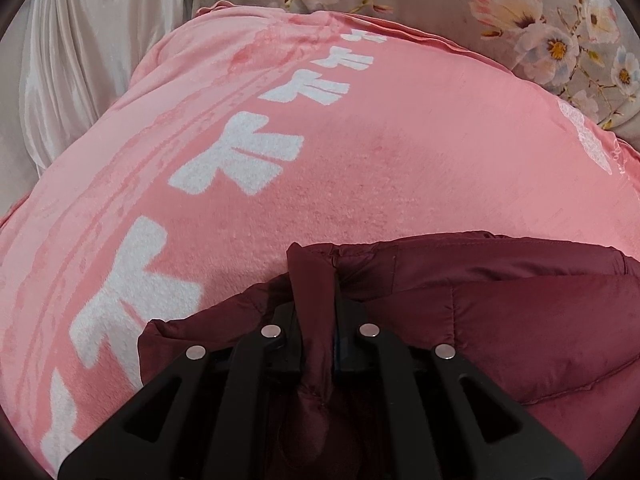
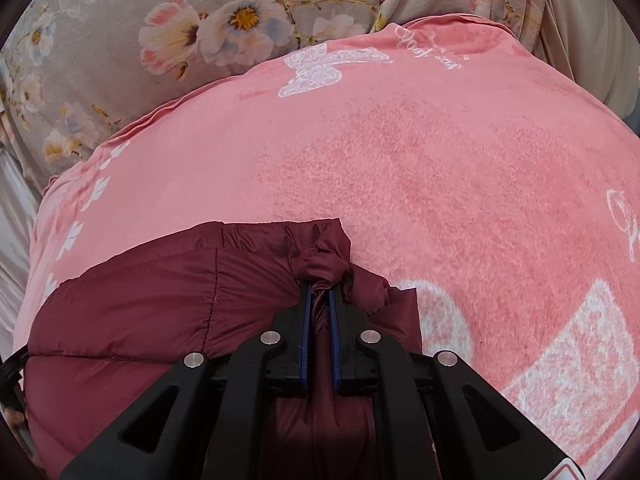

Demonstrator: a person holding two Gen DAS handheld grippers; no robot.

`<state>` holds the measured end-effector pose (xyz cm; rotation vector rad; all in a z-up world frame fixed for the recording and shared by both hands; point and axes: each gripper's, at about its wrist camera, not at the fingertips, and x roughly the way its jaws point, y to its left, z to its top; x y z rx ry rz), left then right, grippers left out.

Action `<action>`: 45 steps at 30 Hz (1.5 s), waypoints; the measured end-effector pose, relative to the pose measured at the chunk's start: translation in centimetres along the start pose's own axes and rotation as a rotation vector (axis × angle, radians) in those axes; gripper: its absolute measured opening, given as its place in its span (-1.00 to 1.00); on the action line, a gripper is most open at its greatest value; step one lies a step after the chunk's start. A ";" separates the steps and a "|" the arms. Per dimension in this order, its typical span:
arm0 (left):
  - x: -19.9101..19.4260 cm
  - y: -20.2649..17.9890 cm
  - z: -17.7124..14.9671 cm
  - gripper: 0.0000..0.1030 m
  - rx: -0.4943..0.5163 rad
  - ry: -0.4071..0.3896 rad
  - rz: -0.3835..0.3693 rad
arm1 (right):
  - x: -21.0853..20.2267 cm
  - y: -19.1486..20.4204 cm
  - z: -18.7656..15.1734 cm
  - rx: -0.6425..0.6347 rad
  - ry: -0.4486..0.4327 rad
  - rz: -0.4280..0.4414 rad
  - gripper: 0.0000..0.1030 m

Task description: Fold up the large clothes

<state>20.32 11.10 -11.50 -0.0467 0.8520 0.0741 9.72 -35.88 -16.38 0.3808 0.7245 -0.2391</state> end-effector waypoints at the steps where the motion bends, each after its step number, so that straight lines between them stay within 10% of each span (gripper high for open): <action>1: 0.0 0.0 0.0 -0.87 0.000 -0.002 0.001 | 0.0 0.1 0.0 -0.003 0.000 -0.004 -0.86; 12: -0.1 -0.1 0.2 -0.80 0.015 0.002 0.017 | -4.2 0.2 1.0 0.028 -0.069 -0.029 -0.55; 17: -3.2 1.4 1.0 0.11 -0.041 -0.027 -0.010 | -11.9 3.7 1.3 -0.052 -0.220 -0.022 -0.24; 25: -10.1 3.1 0.6 0.60 -0.058 -0.074 -0.122 | -13.8 15.2 -5.1 -0.267 -0.101 0.222 -0.33; 45: -7.5 9.1 -7.8 0.63 -0.151 0.122 -0.228 | -7.8 20.8 -12.9 -0.335 0.060 0.221 -0.56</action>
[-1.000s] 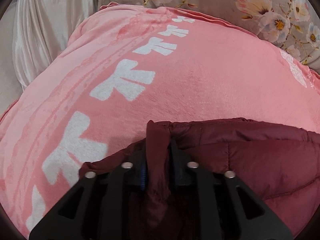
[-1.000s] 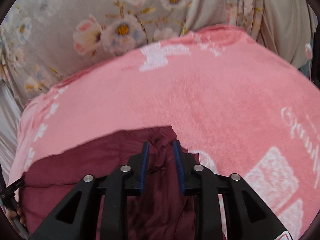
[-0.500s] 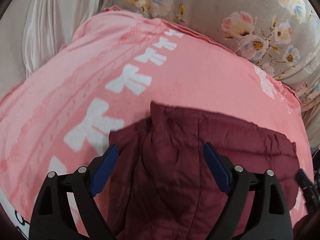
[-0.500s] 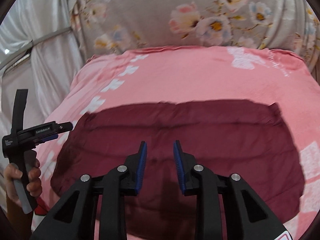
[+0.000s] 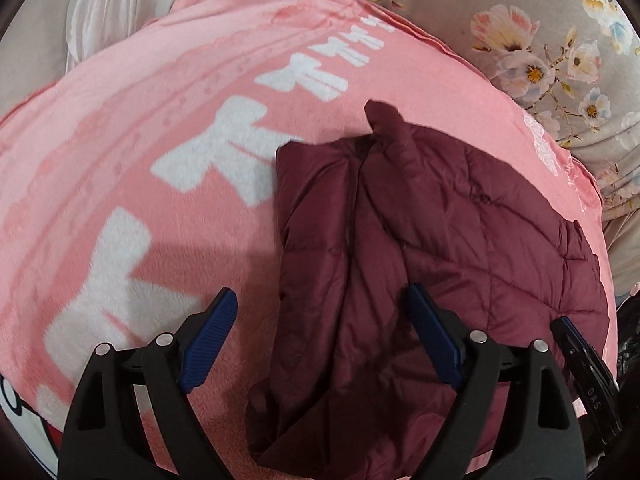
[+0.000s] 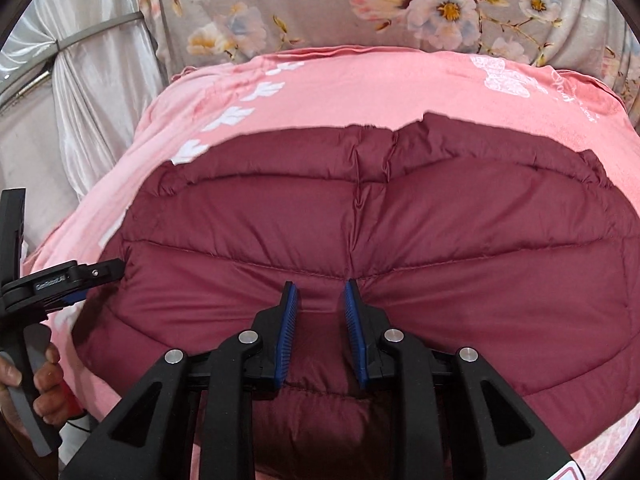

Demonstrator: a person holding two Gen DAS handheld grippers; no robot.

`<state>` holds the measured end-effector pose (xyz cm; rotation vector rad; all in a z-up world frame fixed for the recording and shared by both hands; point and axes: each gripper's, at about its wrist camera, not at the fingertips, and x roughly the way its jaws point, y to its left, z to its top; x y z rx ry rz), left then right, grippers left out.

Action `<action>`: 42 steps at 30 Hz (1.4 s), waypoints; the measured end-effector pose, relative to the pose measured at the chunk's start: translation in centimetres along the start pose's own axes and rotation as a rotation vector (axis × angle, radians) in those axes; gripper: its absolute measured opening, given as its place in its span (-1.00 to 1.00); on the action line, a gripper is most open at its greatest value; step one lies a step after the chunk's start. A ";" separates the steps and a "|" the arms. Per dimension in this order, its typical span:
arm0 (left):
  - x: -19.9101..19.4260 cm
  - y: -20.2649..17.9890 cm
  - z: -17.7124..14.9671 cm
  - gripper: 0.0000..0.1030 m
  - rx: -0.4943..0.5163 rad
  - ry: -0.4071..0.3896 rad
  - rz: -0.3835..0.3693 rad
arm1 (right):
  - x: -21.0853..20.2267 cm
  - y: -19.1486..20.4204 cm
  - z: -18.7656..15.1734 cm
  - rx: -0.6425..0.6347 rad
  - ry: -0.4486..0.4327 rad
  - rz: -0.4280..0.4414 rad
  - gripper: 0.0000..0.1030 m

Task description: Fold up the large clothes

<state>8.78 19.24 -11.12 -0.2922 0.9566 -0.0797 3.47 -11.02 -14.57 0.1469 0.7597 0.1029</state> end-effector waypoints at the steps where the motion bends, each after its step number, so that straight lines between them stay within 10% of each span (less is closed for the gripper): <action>1: 0.2 0.1 -0.2 0.64 -0.002 0.007 -0.006 | 0.2 0.0 -0.1 -0.002 0.000 -0.004 -0.56; 7: 0.7 -0.7 -0.5 0.65 0.018 -0.004 -0.012 | 0.8 0.1 -0.8 -0.008 -0.019 -0.014 -0.56; 13: -0.2 -2.1 0.0 -0.56 0.011 0.017 -0.089 | -0.9 -0.7 -0.3 0.038 -0.022 0.032 -0.58; 16: -2.1 -3.0 0.5 -0.80 0.013 -0.019 -0.117 | -4.2 -1.1 -0.9 0.042 -0.062 0.046 -0.59; 21: -5.9 -5.8 1.5 -0.85 0.066 -0.093 -0.151 | -7.2 -2.4 -2.8 0.072 -0.049 0.062 -0.92; 42: -12.5 -21.9 1.4 -0.85 0.409 -0.245 -0.163 | -4.1 -4.1 -6.3 0.140 -0.040 0.107 -1.00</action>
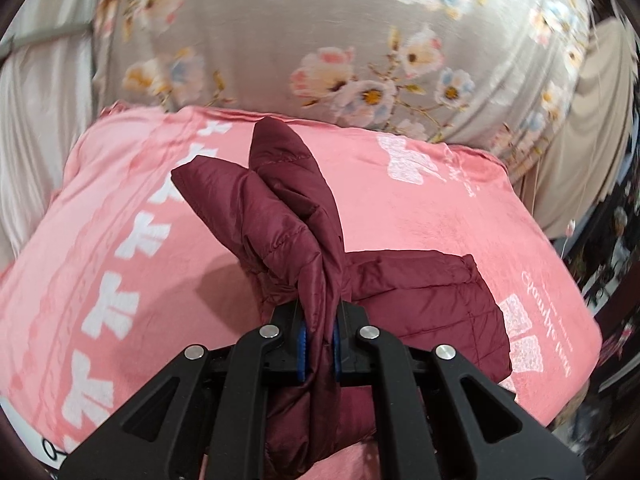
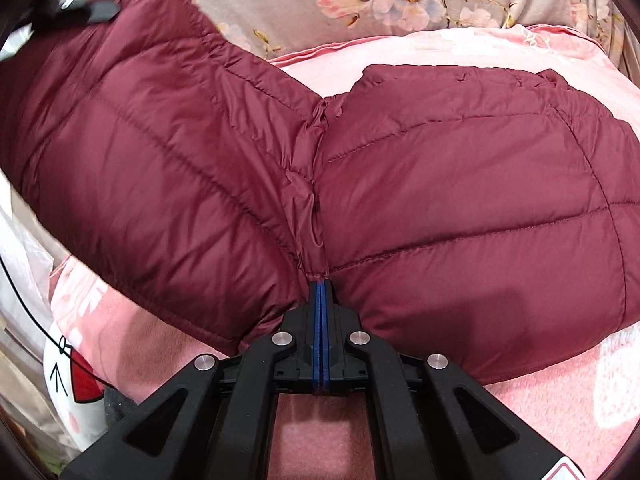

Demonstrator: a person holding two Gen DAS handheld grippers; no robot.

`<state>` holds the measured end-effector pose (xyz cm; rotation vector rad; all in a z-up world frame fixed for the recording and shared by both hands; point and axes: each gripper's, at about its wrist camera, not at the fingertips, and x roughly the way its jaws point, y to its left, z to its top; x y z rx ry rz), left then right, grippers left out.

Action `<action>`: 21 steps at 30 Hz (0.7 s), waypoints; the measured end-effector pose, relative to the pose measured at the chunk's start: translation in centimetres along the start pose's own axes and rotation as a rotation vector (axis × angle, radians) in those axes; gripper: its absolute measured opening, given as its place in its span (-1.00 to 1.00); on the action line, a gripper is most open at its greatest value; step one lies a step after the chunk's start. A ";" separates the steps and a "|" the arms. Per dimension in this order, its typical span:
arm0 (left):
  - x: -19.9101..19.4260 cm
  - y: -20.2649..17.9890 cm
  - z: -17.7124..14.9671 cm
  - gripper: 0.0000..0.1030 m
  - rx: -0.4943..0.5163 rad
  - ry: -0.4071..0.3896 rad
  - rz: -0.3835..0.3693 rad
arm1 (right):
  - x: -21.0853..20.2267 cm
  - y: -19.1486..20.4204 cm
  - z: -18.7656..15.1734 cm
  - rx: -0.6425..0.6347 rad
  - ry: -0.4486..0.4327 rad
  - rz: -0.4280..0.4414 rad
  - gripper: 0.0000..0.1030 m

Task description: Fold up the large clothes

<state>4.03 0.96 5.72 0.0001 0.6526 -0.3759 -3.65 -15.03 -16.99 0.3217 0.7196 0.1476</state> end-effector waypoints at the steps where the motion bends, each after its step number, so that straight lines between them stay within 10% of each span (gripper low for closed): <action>1: 0.1 -0.6 0.1 -0.85 0.011 0.001 0.002 | -0.2 -0.2 0.0 0.010 -0.004 0.009 -1.00; 21: 10.5 -12.9 1.8 -0.85 0.152 0.146 -0.040 | -9.9 -5.4 -2.5 0.113 -0.107 -0.010 -1.00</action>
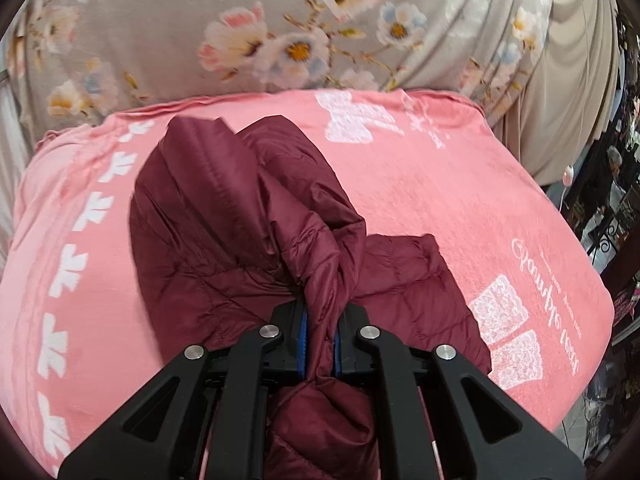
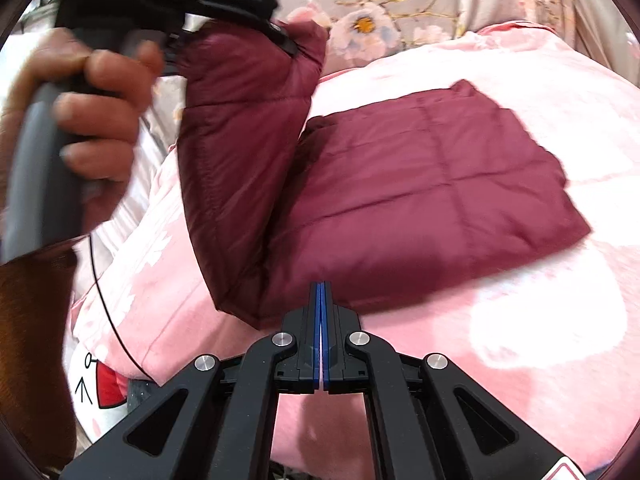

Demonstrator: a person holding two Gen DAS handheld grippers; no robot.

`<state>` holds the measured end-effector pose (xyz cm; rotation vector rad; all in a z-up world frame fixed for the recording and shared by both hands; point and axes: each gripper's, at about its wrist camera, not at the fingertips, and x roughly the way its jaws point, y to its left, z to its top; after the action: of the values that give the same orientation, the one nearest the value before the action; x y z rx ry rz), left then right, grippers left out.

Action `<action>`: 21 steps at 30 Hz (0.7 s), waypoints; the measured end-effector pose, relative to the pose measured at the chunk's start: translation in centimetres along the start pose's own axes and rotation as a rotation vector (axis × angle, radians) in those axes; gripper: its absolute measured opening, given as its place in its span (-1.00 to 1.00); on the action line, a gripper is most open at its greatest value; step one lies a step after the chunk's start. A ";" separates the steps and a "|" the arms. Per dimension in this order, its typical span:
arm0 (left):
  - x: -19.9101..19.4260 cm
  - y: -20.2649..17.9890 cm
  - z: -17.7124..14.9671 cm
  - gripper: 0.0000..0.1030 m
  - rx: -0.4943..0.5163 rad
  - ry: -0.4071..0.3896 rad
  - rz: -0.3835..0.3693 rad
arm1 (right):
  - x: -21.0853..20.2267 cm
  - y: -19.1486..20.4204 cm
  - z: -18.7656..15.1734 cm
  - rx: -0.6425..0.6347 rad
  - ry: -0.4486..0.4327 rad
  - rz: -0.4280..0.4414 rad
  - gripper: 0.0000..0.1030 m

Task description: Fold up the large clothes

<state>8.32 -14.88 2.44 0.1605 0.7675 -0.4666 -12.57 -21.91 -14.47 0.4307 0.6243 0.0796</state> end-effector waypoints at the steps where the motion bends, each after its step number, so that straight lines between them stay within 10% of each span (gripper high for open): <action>1: 0.9 -0.9 0.0 -0.85 0.009 0.016 -0.008 | -0.4 -0.4 -0.1 0.006 0.000 -0.008 -1.00; 21: 10.6 -10.9 -4.4 -0.56 0.131 0.190 -0.035 | -5.5 -5.8 1.6 0.115 -0.099 -0.146 -0.74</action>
<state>7.09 -26.91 -7.82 0.3172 0.9269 -0.5407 -16.46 -28.90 -12.70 0.4964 0.5624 -0.1163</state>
